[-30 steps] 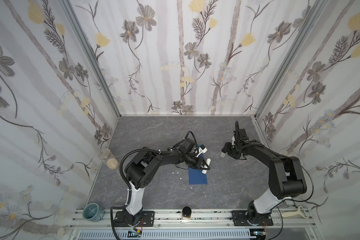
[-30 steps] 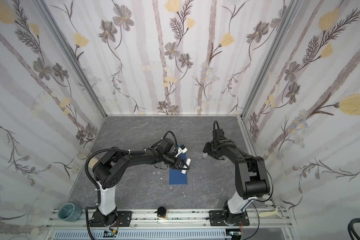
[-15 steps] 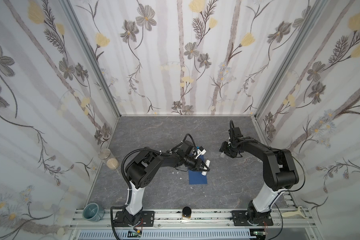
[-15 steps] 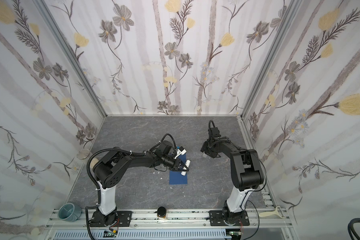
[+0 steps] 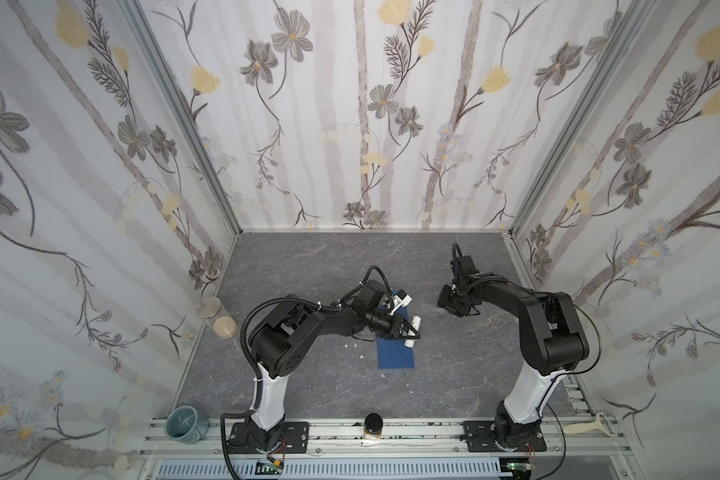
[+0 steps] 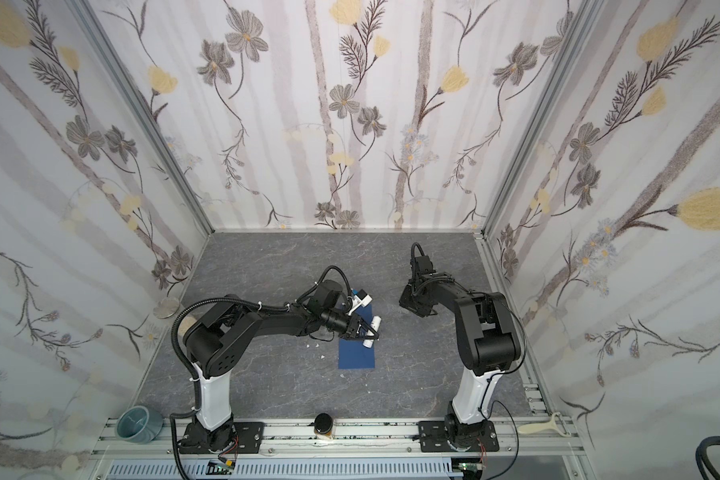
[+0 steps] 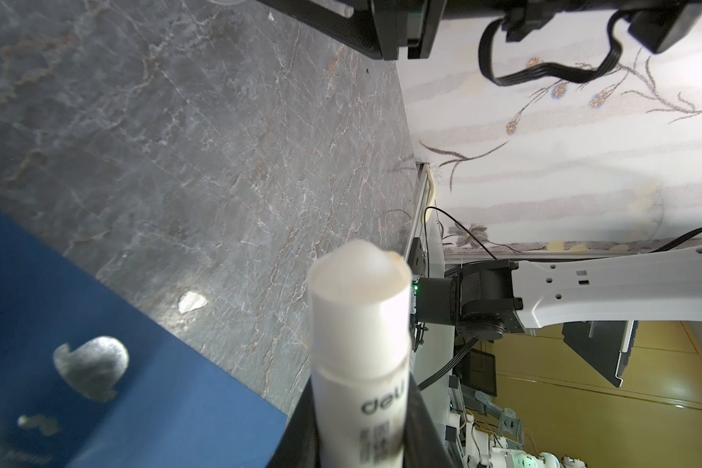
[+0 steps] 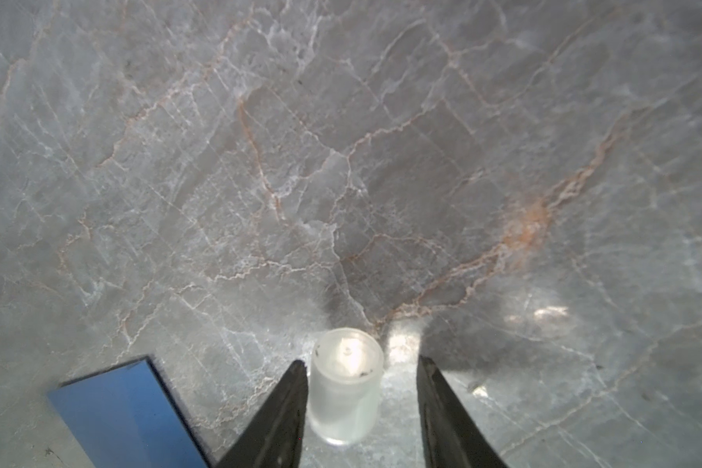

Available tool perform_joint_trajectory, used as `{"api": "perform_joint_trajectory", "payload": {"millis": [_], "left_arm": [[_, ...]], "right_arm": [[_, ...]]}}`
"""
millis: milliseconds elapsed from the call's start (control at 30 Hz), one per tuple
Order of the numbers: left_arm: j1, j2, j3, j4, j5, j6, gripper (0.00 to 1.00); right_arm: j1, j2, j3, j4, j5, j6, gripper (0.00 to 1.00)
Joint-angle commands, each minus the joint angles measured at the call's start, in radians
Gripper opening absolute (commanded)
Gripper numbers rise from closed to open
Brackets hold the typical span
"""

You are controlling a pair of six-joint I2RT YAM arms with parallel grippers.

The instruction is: Place the letter into the envelope and seal it

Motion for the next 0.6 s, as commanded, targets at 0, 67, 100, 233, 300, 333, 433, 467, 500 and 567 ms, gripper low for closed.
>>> {"api": "perform_joint_trajectory", "payload": {"millis": [0,67,100,233,300,333,433,467,500,567], "left_arm": [[0.002,-0.004,-0.004,0.036,0.018,-0.004,0.00],[0.001,-0.005,-0.005,0.037,0.016,-0.004,0.00],[0.001,-0.003,-0.007,0.037,0.016,-0.005,0.00],[0.000,0.005,-0.011,0.036,0.027,-0.007,0.00],[-0.001,0.014,-0.012,0.036,0.041,-0.012,0.00],[-0.002,0.019,-0.011,0.036,0.046,-0.016,0.00],[-0.007,0.037,-0.014,0.036,0.060,-0.032,0.00],[-0.008,0.043,-0.015,0.036,0.060,-0.041,0.00],[-0.009,0.046,-0.017,0.036,0.063,-0.046,0.00],[-0.014,0.050,-0.020,0.036,0.069,-0.055,0.00]], "right_arm": [[0.000,0.011,0.010,0.002,0.022,0.002,0.42],[0.000,0.014,0.010,0.002,0.024,0.001,0.39],[0.000,0.016,0.010,0.002,0.023,0.000,0.38],[0.000,0.016,0.013,0.003,0.026,-0.005,0.37],[0.000,0.016,0.012,0.002,0.031,-0.011,0.38],[0.000,0.015,0.011,0.002,0.034,-0.014,0.39],[0.000,0.015,0.013,0.000,0.047,-0.024,0.40],[0.000,0.016,0.013,0.000,0.049,-0.026,0.40],[0.000,0.017,0.015,0.000,0.050,-0.031,0.40],[0.000,0.019,0.015,0.000,0.055,-0.036,0.40]]}}
